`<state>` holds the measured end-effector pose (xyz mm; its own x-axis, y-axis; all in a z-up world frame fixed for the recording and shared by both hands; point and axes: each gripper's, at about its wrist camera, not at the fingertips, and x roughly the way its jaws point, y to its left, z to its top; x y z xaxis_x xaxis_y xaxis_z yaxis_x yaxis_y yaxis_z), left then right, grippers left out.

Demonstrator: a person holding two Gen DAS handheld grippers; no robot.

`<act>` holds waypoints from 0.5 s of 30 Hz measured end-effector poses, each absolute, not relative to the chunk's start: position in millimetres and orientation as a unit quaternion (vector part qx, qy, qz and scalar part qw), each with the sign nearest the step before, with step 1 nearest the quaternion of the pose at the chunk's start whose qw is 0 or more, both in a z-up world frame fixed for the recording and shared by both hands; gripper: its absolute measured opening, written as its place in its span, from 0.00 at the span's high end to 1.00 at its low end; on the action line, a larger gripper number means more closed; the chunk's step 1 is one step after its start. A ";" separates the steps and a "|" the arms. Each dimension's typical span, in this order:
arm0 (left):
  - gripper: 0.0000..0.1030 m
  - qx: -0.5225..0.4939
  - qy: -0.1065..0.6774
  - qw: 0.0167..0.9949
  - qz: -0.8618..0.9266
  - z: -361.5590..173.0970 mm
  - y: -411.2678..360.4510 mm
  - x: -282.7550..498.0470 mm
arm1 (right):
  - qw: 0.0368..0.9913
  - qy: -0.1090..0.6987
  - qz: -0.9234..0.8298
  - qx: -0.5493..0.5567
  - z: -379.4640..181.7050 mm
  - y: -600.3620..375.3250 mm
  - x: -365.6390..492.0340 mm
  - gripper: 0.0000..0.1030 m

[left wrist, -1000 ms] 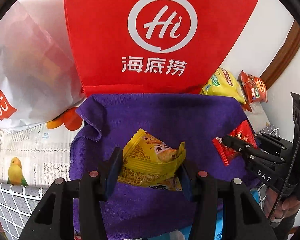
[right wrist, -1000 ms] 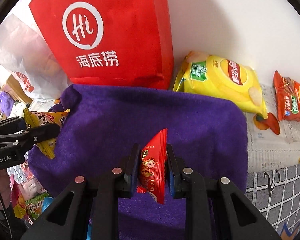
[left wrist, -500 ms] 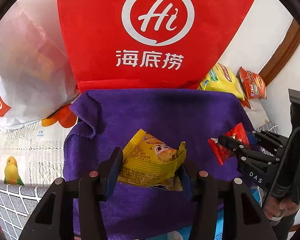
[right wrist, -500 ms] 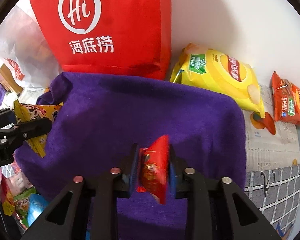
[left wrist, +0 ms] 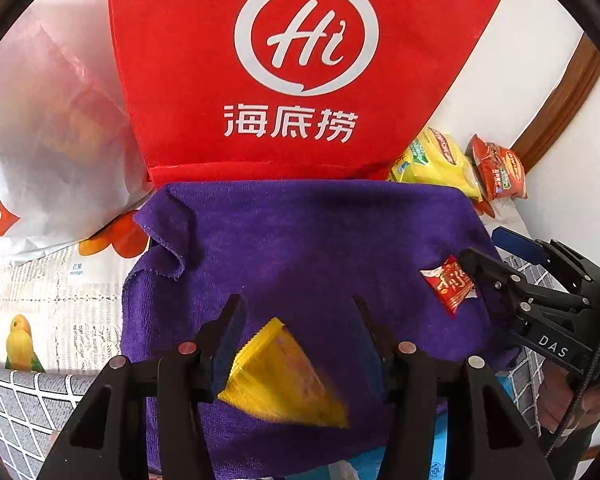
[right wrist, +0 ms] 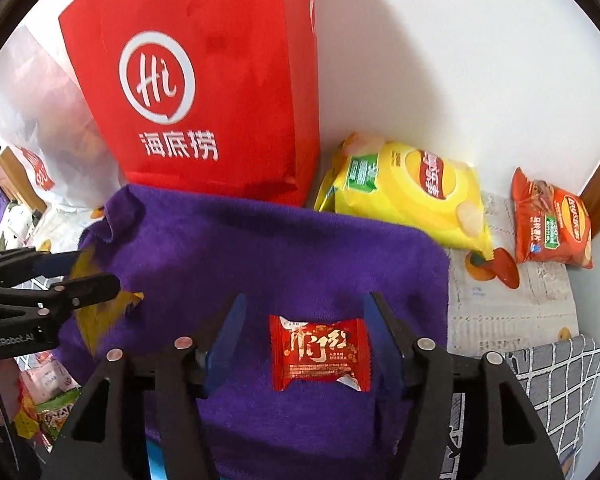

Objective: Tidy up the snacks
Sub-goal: 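Open both grippers to drop the packets onto the purple towel, then withdraw both open grippers from the towel back toward the snack pile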

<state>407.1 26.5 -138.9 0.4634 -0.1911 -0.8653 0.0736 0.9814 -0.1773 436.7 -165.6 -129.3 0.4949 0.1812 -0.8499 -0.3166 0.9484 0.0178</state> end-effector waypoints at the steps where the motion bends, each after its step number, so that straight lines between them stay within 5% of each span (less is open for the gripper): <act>1: 0.50 -0.058 0.510 0.854 -0.079 -137.7 26.3 406.3 | 0.863 0.479 0.145 -0.070 -126.8 -165.8 436.0 0.39; 15: 0.37 -0.051 0.500 0.861 -0.078 -126.2 27.5 401.7 | 0.867 0.472 0.149 -0.063 -114.7 -162.0 431.5 0.36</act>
<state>401.7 27.5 -126.2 0.4872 -0.1850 -0.8534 0.0829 0.9827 -0.1657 431.5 -162.0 -114.7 0.5106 0.1996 -0.8363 -0.3184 0.9474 0.0317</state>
